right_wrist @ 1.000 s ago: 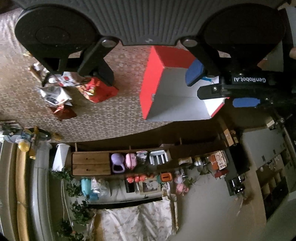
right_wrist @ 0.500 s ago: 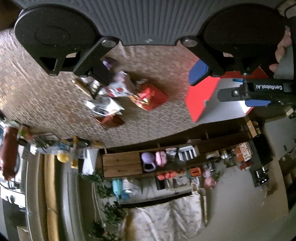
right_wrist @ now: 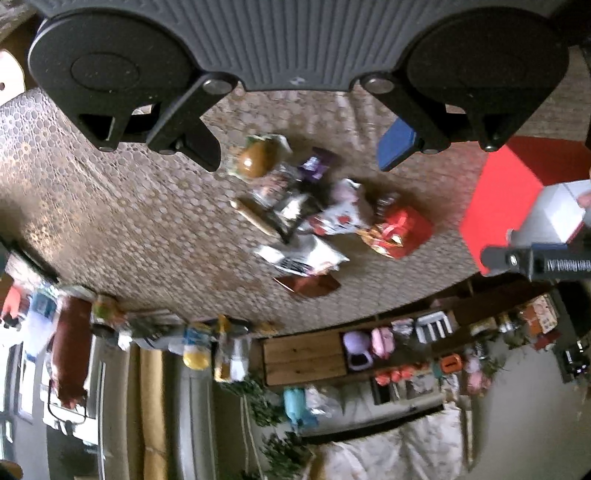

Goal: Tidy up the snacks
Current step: 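Grasp the red chip bag with the left gripper while the right grasps the brown egg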

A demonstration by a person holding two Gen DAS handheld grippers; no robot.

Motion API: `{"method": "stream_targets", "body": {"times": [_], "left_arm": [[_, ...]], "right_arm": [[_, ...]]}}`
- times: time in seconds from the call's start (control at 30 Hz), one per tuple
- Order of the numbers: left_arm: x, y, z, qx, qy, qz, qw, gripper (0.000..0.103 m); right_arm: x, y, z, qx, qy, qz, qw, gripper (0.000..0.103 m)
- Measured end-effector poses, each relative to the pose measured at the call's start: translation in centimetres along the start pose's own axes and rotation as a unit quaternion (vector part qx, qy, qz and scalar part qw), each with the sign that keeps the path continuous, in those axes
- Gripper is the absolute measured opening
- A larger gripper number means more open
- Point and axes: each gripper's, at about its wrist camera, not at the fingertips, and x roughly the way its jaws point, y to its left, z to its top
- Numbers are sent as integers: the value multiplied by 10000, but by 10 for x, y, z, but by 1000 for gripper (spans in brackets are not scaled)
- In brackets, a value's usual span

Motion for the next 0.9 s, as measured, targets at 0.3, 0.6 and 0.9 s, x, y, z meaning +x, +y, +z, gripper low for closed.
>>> {"method": "stream_targets", "body": {"times": [0.3,0.6,0.9], "left_arm": [[63,-15,39,238,629,-12,9977,103],[120,-26,47,525,1063,213,9927,103],[162,-24,39,649,1419,298,9873,103]], "right_arm": [[39,-36,-2,372,236,-74,9990,92],[73,-52,-5,595,444,-10,9972,92],[100,-50,-9,750,663,194,9948,92]]}}
